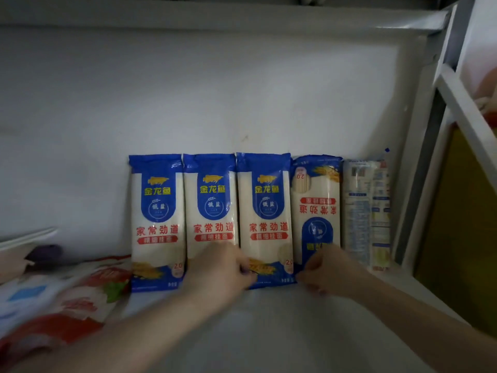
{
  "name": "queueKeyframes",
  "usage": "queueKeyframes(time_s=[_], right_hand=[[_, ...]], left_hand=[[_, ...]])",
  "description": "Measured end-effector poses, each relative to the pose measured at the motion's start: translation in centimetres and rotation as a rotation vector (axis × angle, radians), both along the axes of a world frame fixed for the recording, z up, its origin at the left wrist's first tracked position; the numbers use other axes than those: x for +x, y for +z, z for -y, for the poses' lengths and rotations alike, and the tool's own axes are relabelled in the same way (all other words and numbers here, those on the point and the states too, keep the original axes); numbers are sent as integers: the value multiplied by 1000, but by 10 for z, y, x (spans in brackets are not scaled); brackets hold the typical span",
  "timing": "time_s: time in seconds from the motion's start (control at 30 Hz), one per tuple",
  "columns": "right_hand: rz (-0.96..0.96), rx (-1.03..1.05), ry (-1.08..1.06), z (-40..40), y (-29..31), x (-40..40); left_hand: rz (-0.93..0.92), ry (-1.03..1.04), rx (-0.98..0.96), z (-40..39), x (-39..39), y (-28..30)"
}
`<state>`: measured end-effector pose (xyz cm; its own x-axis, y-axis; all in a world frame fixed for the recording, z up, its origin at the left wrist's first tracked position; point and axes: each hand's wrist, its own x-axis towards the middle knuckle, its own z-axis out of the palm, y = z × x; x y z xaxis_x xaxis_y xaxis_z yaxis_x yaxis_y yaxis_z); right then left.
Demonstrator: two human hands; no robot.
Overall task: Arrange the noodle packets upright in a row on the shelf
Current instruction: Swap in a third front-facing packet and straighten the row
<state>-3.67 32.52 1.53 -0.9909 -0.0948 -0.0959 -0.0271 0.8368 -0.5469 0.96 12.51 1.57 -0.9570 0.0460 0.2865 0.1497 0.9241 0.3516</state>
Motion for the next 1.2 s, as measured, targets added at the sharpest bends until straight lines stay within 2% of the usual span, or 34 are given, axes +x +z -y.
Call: queueKeyframes(time_s=[0.07,0.13,0.33,0.57,0.83,0.97,1.07,1.2], right_hand=[[-4,-37,-26,3,-15,-4],[-18,-42,-35,9,-23,-7],[-84,-61,-42,19,-37,-11],[-184,-122,-45,21,-47,-9],[-240,-140,-44,23,-54,-10],[-221,-148,-20,18,-55,-11],[-214,-163,-6,15,-57,-12],[-219,-169,-18,16,-58,-13]], left_hand=[[62,57,-155,-4,4,-28],[23,105,-252,-5,1,-39],[-43,115,-402,-5,-12,-44],[-71,83,-436,4,-16,-53],[-106,63,-317,9,-13,-53],[-158,122,-289,22,1,-51],[-114,179,-334,43,16,-40],[-50,250,-513,68,14,-38]])
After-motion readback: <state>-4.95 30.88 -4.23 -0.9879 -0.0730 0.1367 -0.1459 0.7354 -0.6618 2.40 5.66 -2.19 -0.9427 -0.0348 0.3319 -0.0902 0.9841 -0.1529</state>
